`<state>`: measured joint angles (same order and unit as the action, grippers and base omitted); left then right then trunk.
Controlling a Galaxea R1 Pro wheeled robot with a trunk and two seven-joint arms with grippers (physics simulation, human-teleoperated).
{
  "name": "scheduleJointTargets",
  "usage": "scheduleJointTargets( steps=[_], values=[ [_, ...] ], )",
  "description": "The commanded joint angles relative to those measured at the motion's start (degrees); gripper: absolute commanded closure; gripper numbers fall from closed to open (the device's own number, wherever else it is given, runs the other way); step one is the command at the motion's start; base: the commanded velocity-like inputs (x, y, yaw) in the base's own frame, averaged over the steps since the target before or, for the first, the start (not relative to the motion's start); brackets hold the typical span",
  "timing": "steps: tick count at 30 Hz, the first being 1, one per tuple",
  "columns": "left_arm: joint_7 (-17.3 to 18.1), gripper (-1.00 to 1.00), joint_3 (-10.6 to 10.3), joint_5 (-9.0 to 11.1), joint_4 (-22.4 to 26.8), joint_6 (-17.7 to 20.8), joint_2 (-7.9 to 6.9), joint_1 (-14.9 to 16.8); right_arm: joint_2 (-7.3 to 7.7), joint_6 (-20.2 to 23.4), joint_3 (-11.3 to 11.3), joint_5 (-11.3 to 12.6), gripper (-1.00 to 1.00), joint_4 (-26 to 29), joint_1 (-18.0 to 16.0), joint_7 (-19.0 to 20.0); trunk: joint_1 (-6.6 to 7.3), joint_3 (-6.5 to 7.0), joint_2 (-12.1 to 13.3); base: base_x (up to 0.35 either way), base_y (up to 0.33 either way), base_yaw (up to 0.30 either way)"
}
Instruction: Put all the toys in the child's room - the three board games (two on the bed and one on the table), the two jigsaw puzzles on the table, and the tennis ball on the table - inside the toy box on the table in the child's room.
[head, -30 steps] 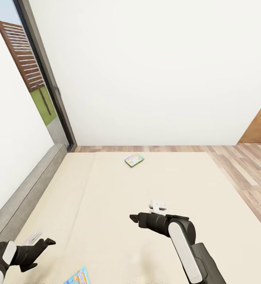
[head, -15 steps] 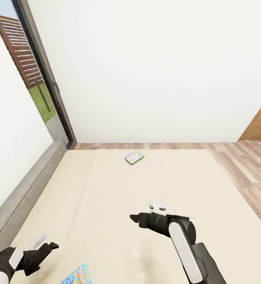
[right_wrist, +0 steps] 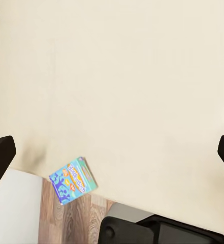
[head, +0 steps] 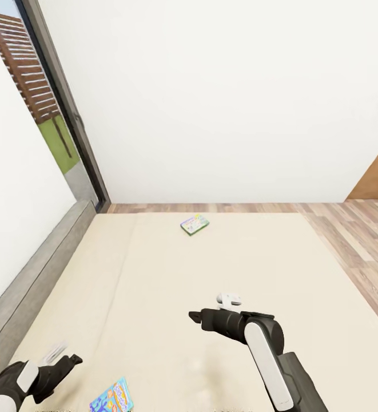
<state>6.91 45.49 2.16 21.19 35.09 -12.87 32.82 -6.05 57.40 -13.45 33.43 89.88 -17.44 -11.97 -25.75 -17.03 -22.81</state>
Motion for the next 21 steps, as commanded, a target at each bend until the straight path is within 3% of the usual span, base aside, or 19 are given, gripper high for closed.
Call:
scheduleJointTargets(
  steps=[1,21],
  values=[
    [0.0,-1.00,0.3,0.2,0.0,0.3,0.04,0.0,-0.01,0.2,0.0,0.6,-1.00,0.1,0.0,-0.6,-0.03,-0.20,-0.1,0.000,0.000,0.000],
    [-0.1,-1.00,0.3,0.2,-0.2,0.5,0.12,0.1,-0.01,0.2,0.0,0.6,-1.00,0.0,0.0,-0.6,-0.03,-2.07,-0.1,0.000,0.000,0.000]
  ],
)
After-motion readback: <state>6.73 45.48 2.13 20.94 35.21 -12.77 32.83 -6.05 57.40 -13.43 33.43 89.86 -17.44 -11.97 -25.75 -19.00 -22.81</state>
